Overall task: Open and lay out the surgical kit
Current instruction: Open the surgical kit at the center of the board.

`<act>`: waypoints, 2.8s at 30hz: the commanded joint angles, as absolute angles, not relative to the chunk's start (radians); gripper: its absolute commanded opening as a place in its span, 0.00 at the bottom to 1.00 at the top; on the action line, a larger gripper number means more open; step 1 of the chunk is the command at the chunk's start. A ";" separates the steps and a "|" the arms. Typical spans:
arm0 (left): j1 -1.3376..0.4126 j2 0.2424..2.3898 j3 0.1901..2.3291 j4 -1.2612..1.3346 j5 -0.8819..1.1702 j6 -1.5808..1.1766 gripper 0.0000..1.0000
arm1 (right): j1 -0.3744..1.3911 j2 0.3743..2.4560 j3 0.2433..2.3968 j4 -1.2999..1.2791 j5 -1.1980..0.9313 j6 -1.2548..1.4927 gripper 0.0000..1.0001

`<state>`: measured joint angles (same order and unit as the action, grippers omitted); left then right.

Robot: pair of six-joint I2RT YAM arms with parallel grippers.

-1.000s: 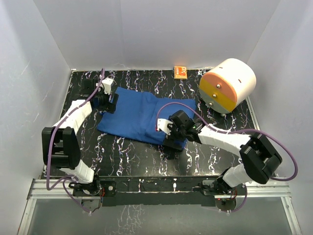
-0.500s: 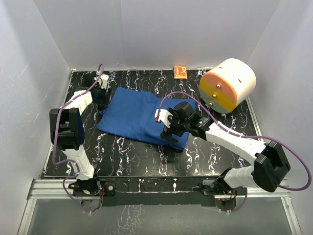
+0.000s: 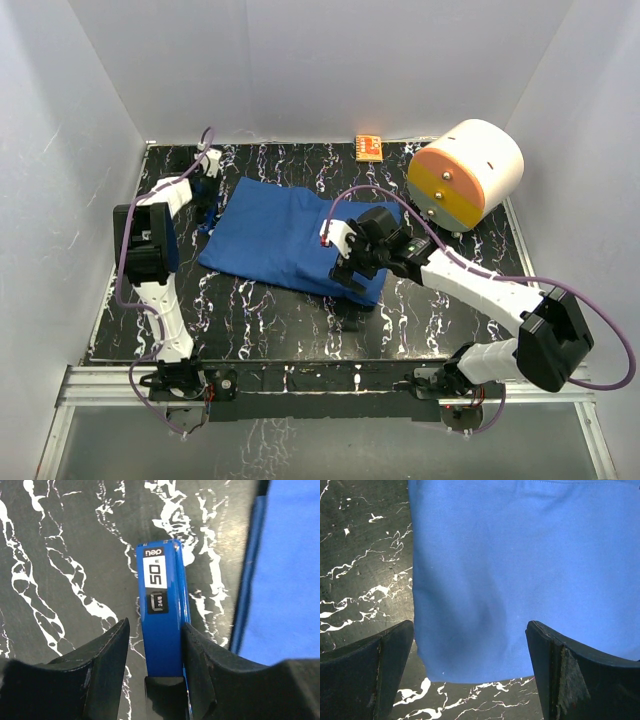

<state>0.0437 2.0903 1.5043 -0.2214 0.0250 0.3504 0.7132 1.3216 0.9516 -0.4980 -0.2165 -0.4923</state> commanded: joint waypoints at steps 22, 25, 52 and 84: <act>0.181 2.084 1.589 -0.122 0.087 0.335 0.72 | 0.522 1.411 1.066 -0.361 -0.118 -0.322 0.95; 0.181 2.007 1.554 -0.100 0.122 0.280 0.80 | 0.469 1.414 1.052 -0.371 -0.121 -0.297 0.95; -0.032 1.606 1.046 -0.044 0.613 0.293 0.85 | 0.357 1.748 1.128 -0.408 -0.364 -0.208 0.86; -0.034 1.530 0.975 -0.051 0.510 0.329 0.85 | 0.164 1.652 1.252 -0.488 0.032 -0.603 0.86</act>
